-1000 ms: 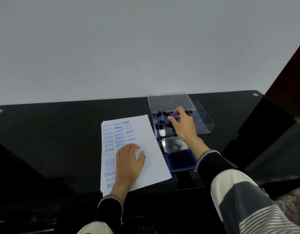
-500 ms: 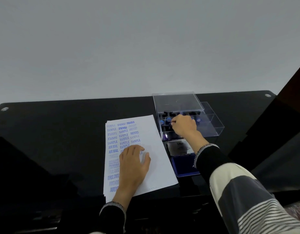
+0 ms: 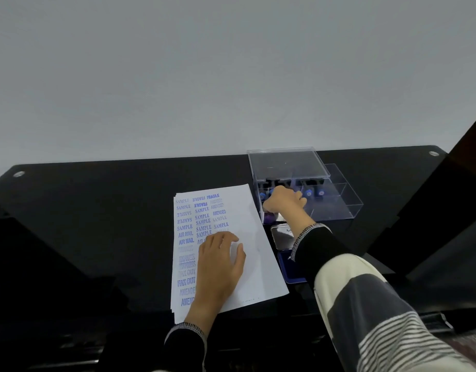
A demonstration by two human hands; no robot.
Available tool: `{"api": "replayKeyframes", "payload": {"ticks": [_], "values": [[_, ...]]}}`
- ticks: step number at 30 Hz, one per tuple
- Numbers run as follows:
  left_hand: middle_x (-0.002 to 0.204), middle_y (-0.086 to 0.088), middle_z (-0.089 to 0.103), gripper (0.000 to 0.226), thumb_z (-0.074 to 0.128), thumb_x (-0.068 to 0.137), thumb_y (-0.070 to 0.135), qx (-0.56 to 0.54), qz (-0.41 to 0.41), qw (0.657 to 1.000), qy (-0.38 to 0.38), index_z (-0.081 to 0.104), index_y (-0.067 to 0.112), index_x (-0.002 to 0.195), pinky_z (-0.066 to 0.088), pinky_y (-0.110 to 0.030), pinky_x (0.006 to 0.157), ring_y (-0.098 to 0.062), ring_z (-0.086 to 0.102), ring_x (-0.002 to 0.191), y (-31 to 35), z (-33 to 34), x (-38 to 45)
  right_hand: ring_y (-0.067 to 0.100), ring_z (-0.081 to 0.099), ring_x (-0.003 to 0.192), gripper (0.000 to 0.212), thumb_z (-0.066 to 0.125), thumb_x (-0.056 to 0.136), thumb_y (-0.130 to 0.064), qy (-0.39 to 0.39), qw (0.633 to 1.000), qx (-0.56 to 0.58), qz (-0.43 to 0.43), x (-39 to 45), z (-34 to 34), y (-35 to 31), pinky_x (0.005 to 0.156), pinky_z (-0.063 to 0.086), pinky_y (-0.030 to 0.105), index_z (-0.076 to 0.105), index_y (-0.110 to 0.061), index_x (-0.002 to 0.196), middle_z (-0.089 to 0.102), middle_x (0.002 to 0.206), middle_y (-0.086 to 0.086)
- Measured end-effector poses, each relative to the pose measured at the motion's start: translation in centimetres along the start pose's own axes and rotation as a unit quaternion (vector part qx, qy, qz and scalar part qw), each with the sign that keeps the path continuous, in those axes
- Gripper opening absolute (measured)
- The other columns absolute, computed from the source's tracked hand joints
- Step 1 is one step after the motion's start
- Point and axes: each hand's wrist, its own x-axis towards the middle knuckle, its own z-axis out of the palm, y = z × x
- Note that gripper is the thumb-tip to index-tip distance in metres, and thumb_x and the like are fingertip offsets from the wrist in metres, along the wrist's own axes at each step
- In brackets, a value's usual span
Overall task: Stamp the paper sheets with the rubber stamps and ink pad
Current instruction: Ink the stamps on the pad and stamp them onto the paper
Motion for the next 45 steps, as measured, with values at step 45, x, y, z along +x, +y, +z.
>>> {"api": "replayKeyframes", "payload": {"ticks": [45], "values": [[0.151, 0.015, 0.033, 0.078, 0.057, 0.083, 0.063, 0.009, 0.089, 0.972, -0.217, 0.035, 0.026, 0.148, 0.017, -0.027, 0.119, -0.003, 0.027, 0.135, 4.4, 2.0, -1.4, 0.03, 0.053, 0.075, 0.017, 0.046, 0.095, -0.026, 0.071, 0.99, 0.048, -0.112, -9.6, 1.1, 11.2, 0.062, 0.039, 0.037, 0.04, -0.013, 0.085, 0.054, 0.081, 0.007]]}}
